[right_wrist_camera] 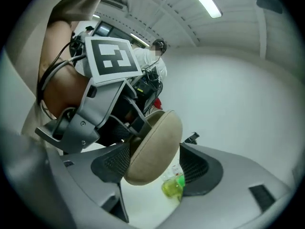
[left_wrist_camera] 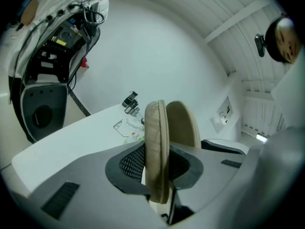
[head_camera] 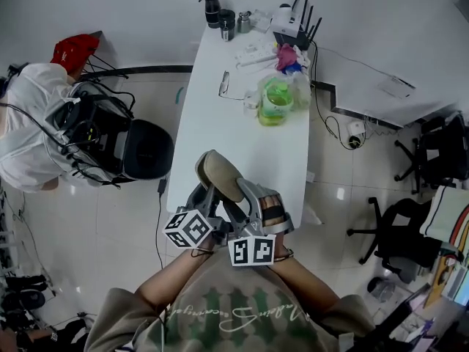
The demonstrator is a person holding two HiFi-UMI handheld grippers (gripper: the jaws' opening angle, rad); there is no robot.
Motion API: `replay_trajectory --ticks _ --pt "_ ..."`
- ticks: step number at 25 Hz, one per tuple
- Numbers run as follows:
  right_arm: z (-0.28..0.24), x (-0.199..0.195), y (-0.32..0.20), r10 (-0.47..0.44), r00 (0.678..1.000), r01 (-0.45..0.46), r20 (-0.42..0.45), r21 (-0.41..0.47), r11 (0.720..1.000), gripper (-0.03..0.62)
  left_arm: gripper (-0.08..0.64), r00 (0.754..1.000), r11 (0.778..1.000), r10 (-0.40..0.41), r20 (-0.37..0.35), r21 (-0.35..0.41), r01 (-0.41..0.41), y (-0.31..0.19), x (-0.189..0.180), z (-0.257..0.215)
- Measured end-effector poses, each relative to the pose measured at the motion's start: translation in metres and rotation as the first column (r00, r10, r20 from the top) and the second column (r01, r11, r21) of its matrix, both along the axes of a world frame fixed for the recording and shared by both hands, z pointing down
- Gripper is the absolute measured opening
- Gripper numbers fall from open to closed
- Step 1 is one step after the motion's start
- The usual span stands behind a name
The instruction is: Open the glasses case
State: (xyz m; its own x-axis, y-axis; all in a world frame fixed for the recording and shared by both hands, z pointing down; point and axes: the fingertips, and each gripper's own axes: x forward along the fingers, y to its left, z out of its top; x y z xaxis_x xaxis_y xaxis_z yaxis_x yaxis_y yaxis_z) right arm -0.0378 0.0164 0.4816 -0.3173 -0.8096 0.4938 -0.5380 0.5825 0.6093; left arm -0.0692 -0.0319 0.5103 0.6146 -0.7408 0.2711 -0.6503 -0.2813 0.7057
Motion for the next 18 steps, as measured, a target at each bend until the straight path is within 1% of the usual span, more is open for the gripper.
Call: replay_trajectory --ticks 1,2,3,4,6,7,11,14,15,18 --pt "-0.003 0.003 -0.002 0.006 1.000 -0.006 -0.013 0.018 1.000 0.330 0.075 1.000 1.000 -0.003 -0.018 -0.009 0.003 -0.002 0.001 0.000" --pt "-0.003 0.004 -0.002 0.009 1.000 -0.008 -0.021 0.026 1.000 0.274 0.075 1.000 1.000 -0.007 -0.027 -0.017 0.007 -0.003 0.001 0.000" --pt "-0.003 0.004 -0.001 0.009 1.000 -0.008 -0.026 0.028 1.000 0.237 0.075 1.000 1.000 -0.011 -0.027 -0.022 0.011 -0.003 0.001 0.001" --pt "-0.003 0.005 0.000 0.011 1.000 -0.010 -0.027 0.029 1.000 0.220 0.075 1.000 1.000 -0.012 -0.021 -0.022 0.012 -0.002 0.000 0.001" --pt "-0.007 0.009 -0.003 0.028 1.000 -0.028 -0.012 0.046 0.999 0.218 0.079 1.000 1.000 -0.003 -0.018 -0.016 0.003 -0.002 0.001 -0.001" --pt "-0.010 0.012 -0.006 0.044 0.999 -0.043 -0.008 0.064 0.997 0.218 0.078 0.999 1.000 0.005 -0.036 -0.025 -0.006 -0.001 0.003 -0.001" --pt "-0.015 0.028 -0.019 0.105 0.993 -0.098 -0.052 0.127 0.987 0.218 0.080 0.993 0.995 0.044 -0.113 -0.087 -0.054 0.010 0.016 0.003" --pt "-0.015 0.040 -0.022 0.133 0.989 -0.122 -0.068 0.145 0.982 0.216 0.079 0.990 0.994 0.072 -0.123 -0.077 -0.082 0.010 0.021 0.001" --pt "-0.016 0.043 -0.022 0.140 0.989 -0.131 -0.053 0.145 0.981 0.216 0.080 0.989 0.992 0.089 -0.118 -0.074 -0.099 0.010 0.023 0.000" --pt "-0.021 0.047 -0.021 0.143 0.989 -0.147 0.040 0.112 0.983 0.167 0.080 0.983 0.984 0.148 -0.105 -0.085 -0.157 0.011 0.026 0.004"
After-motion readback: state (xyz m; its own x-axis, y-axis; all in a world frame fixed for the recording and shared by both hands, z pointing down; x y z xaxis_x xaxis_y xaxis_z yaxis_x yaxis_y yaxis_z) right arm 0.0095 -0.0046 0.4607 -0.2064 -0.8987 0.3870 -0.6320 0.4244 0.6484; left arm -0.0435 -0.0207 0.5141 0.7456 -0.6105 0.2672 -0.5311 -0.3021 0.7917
